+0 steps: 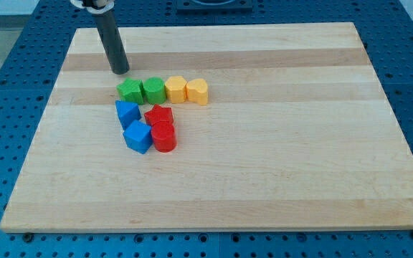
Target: Slightly move the yellow hexagon towards the red star
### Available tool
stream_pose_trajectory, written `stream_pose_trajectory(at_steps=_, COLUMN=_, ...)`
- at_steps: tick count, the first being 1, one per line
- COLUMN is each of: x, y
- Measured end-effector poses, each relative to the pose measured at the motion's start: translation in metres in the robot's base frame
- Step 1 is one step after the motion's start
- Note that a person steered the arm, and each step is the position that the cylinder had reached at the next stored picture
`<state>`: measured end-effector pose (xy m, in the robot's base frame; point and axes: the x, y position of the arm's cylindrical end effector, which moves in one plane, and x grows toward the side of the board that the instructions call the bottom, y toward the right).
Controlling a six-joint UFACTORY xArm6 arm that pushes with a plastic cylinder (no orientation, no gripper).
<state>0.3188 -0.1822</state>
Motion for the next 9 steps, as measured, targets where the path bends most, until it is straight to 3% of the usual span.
stream_pose_trajectory(at_steps=4, x=0.051, y=0.039)
stream_pose_trajectory(at_steps=5, x=0.046, y=0.039)
stream_pose_trajectory(at_steps=6, x=0.013, y=0.04)
stream_pose_trajectory(at_steps=7, x=-0.001, y=0.102)
stream_pose_trajectory(at_steps=9, x=0.019, y=0.115)
